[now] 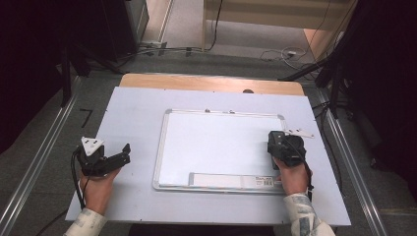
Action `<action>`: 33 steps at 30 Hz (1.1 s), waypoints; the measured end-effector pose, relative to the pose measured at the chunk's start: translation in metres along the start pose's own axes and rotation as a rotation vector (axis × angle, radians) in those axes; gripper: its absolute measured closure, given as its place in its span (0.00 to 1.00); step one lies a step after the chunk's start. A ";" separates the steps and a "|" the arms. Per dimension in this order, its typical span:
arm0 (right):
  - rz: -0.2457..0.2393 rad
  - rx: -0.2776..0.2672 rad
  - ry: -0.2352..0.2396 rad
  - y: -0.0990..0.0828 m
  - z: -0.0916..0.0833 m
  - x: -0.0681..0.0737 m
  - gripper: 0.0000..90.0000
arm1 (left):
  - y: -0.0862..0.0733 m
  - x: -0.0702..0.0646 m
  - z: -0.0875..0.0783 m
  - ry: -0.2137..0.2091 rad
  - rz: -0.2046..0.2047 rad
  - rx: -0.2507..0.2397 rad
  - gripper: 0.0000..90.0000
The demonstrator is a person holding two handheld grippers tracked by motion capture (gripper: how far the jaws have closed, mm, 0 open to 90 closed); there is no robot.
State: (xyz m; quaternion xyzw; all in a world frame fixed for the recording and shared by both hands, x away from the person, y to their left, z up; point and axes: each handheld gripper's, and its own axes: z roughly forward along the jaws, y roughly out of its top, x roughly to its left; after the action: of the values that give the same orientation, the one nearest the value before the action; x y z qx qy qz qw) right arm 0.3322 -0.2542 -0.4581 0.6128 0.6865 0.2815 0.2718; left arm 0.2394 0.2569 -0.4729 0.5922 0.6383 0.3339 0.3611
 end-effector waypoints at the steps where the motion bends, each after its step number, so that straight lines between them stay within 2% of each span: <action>1: 0.002 0.003 -0.001 -0.001 0.001 -0.002 0.42 | 0.000 0.000 0.000 0.001 0.000 -0.001 0.05; 11: 0.008 0.029 -0.011 -0.006 0.011 -0.010 0.42 | 0.000 0.000 0.000 -0.001 0.001 0.000 0.05; 17: 0.006 0.085 -0.011 -0.012 0.020 -0.010 0.42 | 0.000 0.000 0.000 0.000 -0.001 -0.002 0.05; 33: 0.009 0.088 0.004 -0.014 0.018 -0.012 0.42 | 0.000 0.001 -0.001 0.001 -0.003 -0.004 0.05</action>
State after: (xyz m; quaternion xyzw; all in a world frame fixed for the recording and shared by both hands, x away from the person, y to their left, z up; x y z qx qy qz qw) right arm 0.3364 -0.2667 -0.4802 0.6269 0.6960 0.2535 0.2416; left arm 0.2379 0.2575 -0.4726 0.5904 0.6387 0.3350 0.3622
